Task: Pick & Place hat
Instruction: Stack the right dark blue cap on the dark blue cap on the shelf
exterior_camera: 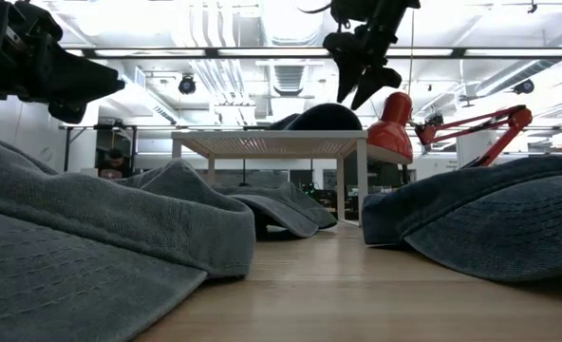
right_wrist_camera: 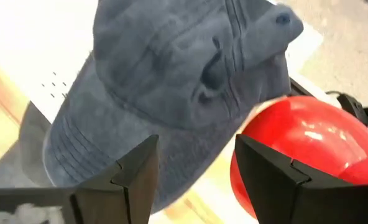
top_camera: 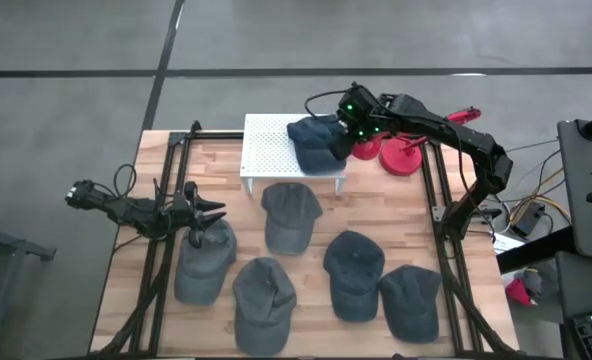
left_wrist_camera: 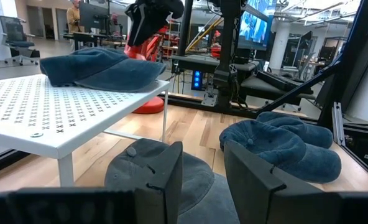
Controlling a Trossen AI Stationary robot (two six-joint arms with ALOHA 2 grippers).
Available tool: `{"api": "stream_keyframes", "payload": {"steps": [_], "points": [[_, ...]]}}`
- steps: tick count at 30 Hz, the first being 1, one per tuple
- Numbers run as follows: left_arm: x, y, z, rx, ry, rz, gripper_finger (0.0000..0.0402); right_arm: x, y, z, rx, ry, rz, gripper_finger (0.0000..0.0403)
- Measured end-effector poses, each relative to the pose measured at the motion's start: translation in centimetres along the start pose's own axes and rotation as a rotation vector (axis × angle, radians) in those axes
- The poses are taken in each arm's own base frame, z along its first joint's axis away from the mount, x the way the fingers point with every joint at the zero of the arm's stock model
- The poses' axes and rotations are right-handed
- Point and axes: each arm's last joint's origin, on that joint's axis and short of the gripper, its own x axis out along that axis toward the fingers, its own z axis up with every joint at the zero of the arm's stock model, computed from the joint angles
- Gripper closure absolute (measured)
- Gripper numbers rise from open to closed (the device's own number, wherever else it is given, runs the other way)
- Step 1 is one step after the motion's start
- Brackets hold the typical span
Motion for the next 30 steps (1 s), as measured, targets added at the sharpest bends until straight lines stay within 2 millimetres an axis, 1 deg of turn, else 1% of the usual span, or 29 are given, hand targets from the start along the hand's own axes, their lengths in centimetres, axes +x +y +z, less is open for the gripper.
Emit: {"api": "stream_keyframes", "payload": {"steps": [9, 18, 24, 30], "points": [[0.0, 0.0, 0.0, 0.000, 0.000, 0.000, 0.0280, 0.0, -0.2, -0.5, -0.002, 0.053, -0.016, 0.0195], [0.0, 0.0, 0.0, 0.000, 0.000, 0.000, 0.0280, -0.7, -0.3, -1.9, 0.042, 0.203, 0.030, 0.0195], [0.0, 0.0, 0.0, 0.007, 0.000, 0.000, 0.0280, -2.1, 0.1, -3.6, 0.020, 0.299, 0.017, 0.0195], [0.0, 0.0, 0.0, 0.008, 0.001, 0.000, 0.0280, -4.2, 1.4, -5.6, -0.031, 0.369, 0.013, 0.0195]]}}
